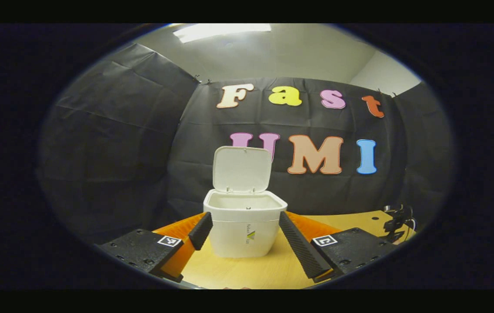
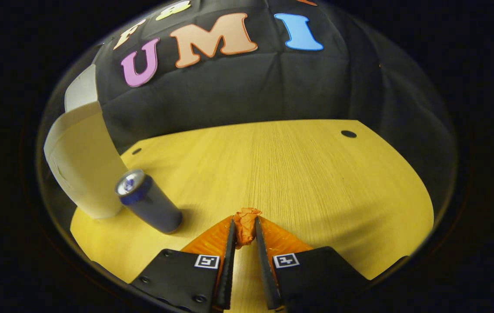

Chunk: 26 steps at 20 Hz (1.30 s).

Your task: Press the lid of the desktop garbage bin to open it, pick up the crumpled paper on the desktop and throw it into the bin, then pick up the pop can on the desktop and drop it into the bin, and finally close the garbage bin lid.

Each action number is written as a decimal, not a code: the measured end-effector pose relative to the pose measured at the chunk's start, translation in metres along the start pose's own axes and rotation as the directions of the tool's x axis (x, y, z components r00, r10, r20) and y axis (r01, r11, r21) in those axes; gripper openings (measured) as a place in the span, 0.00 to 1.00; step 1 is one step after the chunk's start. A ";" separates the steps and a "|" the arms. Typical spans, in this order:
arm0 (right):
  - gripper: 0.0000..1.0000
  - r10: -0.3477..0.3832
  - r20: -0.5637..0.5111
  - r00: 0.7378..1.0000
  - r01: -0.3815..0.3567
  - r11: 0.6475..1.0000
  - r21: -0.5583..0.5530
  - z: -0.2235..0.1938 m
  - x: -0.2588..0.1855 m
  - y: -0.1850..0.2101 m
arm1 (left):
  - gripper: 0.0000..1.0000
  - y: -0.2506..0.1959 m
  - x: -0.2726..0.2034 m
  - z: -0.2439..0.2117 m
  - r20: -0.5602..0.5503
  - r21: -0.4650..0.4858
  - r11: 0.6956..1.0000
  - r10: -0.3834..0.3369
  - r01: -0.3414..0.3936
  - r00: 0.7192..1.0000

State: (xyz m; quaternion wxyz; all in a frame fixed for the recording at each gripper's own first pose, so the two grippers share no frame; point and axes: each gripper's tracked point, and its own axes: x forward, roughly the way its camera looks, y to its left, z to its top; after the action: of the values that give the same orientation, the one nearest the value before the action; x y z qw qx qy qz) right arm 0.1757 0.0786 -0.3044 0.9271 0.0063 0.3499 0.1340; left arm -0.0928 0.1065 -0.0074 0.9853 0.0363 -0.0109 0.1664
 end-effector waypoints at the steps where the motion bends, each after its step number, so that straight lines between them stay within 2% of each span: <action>1: 0.31 0.035 0.028 0.999 -0.035 0.999 -0.008 0.019 -0.016 0.014 | 0.94 0.001 0.000 0.002 0.000 0.000 1.000 -0.004 0.004 1.000; 3: 0.31 0.118 0.092 0.989 -0.114 0.992 -0.050 0.063 -0.046 0.053 | 0.93 0.006 0.000 0.005 0.004 0.000 1.000 -0.011 0.011 1.000; 5: 0.30 0.219 0.175 0.960 -0.203 0.974 -0.105 0.109 -0.077 0.104 | 0.93 0.011 0.002 0.008 0.009 -0.005 1.000 -0.017 0.017 1.000; 9: 0.30 0.444 0.268 0.855 -0.398 0.893 -0.211 0.173 -0.119 0.230 | 0.93 0.018 0.006 0.013 0.012 -0.016 0.999 -0.038 0.038 0.999; 12: 0.30 0.524 0.275 0.806 -0.458 0.847 -0.271 0.185 -0.122 0.301 | 0.93 0.029 0.009 0.012 -0.003 -0.014 0.999 -0.048 0.047 0.999; 15: 0.30 0.571 0.229 0.788 -0.504 0.813 -0.291 0.183 -0.103 0.355 | 0.93 0.045 0.010 0.015 -0.006 0.008 0.999 -0.039 0.039 0.999; 20: 0.30 0.581 0.155 0.799 -0.521 0.798 -0.303 0.177 -0.062 0.398 | 0.93 0.060 0.012 0.013 -0.022 0.056 0.998 -0.040 0.041 0.999; 21: 0.36 0.586 0.112 0.803 -0.537 0.791 -0.292 0.169 -0.055 0.401 | 0.93 0.060 0.013 0.009 -0.033 0.059 0.997 -0.046 0.048 0.998; 23: 0.77 0.601 0.050 0.798 -0.571 0.780 -0.255 0.148 -0.052 0.403 | 0.93 0.053 0.018 0.003 -0.051 0.058 0.996 -0.071 0.074 0.996; 24: 0.98 0.598 0.068 0.798 -0.568 0.786 -0.244 0.151 -0.054 0.398 | 0.93 0.047 0.019 0.000 -0.060 0.057 0.994 -0.090 0.094 0.994; 26: 0.96 0.578 0.168 0.799 -0.536 0.810 -0.238 0.174 -0.068 0.374 | 0.94 0.026 0.026 -0.009 -0.076 0.056 0.987 -0.146 0.150 0.986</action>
State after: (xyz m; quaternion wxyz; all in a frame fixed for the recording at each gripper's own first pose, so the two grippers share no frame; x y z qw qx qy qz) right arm 0.1488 0.4363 -0.0895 0.8772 0.0417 0.2082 0.4306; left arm -0.0768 0.1402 -0.0136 0.9931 0.0616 0.0324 0.0941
